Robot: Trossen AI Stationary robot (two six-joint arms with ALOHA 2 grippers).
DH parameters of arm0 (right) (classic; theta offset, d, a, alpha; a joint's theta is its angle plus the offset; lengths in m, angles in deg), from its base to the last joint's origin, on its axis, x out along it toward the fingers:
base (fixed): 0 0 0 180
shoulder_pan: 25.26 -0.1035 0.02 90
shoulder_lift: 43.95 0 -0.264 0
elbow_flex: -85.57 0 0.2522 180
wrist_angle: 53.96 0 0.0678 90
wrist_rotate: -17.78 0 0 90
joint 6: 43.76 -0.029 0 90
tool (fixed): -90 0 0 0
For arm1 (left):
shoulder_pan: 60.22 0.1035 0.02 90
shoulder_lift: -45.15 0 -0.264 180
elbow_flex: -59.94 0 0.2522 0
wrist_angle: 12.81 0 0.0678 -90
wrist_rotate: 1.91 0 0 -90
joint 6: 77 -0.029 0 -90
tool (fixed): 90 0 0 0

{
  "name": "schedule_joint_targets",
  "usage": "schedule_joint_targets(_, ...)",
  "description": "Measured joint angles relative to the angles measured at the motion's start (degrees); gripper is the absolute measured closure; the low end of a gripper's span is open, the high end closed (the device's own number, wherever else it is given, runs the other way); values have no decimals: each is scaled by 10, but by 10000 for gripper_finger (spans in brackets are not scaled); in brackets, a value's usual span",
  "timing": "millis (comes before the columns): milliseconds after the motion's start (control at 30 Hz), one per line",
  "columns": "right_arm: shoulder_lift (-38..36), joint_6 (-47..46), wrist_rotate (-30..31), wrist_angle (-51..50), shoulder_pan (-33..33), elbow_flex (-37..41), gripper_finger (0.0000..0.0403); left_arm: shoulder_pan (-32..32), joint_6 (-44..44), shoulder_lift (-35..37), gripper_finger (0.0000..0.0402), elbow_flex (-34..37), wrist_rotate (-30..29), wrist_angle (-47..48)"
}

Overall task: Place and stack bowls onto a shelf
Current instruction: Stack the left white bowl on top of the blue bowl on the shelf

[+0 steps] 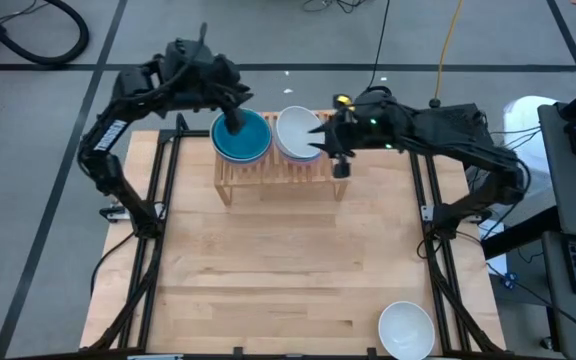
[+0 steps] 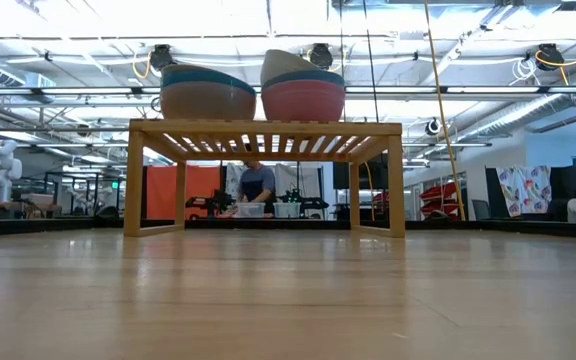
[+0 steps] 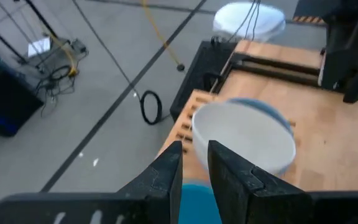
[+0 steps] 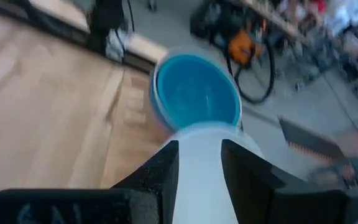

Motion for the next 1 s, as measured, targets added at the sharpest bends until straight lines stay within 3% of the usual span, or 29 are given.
schedule_joint_targets(300,83,0,-145,147,33,0,287,0,26,22,319,0,-15,111)
schedule_joint_targets(700,157,-4,-149,202,70,0,287,0,26,22,319,0,-16,151)
schedule_joint_targets(1000,189,-27,-195,199,86,0,287,0,21,22,319,0,-16,155)
